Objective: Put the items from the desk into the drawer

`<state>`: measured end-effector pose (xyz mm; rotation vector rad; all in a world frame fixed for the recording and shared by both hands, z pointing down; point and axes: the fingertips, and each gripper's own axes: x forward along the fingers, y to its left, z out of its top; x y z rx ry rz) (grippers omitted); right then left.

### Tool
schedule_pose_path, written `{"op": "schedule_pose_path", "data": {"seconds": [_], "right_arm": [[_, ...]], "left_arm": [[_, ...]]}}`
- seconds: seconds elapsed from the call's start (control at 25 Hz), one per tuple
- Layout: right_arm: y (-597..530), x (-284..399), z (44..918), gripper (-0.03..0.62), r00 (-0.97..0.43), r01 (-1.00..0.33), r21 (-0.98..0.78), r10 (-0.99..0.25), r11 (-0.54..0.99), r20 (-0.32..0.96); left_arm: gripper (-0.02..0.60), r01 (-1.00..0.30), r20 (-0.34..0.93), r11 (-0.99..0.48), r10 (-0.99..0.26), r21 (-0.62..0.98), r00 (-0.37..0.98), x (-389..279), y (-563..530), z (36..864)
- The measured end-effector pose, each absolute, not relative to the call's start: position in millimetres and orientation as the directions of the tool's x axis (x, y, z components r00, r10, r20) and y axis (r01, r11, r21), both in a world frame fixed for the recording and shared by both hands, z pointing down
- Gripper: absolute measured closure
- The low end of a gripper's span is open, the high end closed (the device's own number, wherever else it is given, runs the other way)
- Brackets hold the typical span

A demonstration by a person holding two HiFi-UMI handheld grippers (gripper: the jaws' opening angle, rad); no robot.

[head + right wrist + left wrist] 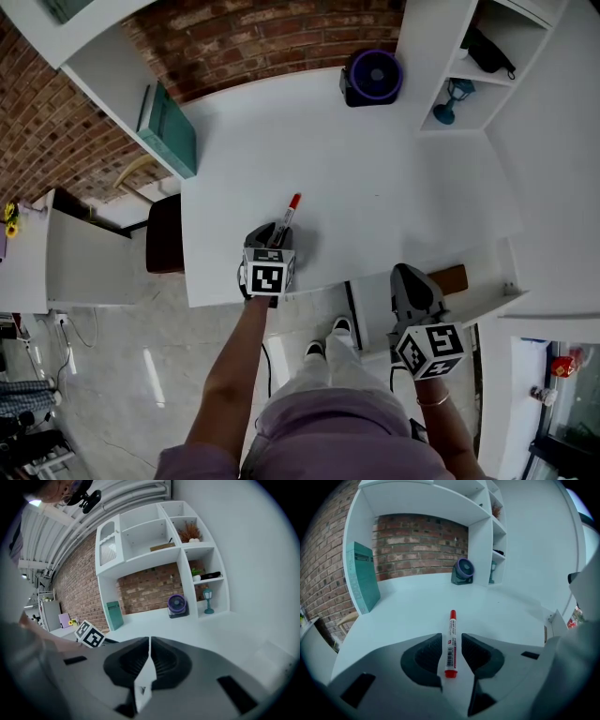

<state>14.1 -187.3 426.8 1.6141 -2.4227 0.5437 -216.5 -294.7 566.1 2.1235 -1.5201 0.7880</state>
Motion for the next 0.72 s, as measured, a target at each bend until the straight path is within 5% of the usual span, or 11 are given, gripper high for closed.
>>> {"op": "schedule_pose_path", "data": {"seconds": [0.72], "right_arm": [[-185.0, 19.3, 426.2, 0.582, -0.385, -0.921, -0.2, -0.855, 0.334, 0.348]], "left_arm": [[0.5, -0.93, 0.71, -0.363, -0.669, -0.052, 0.221, -212.6, -296.2, 578.3]]}}
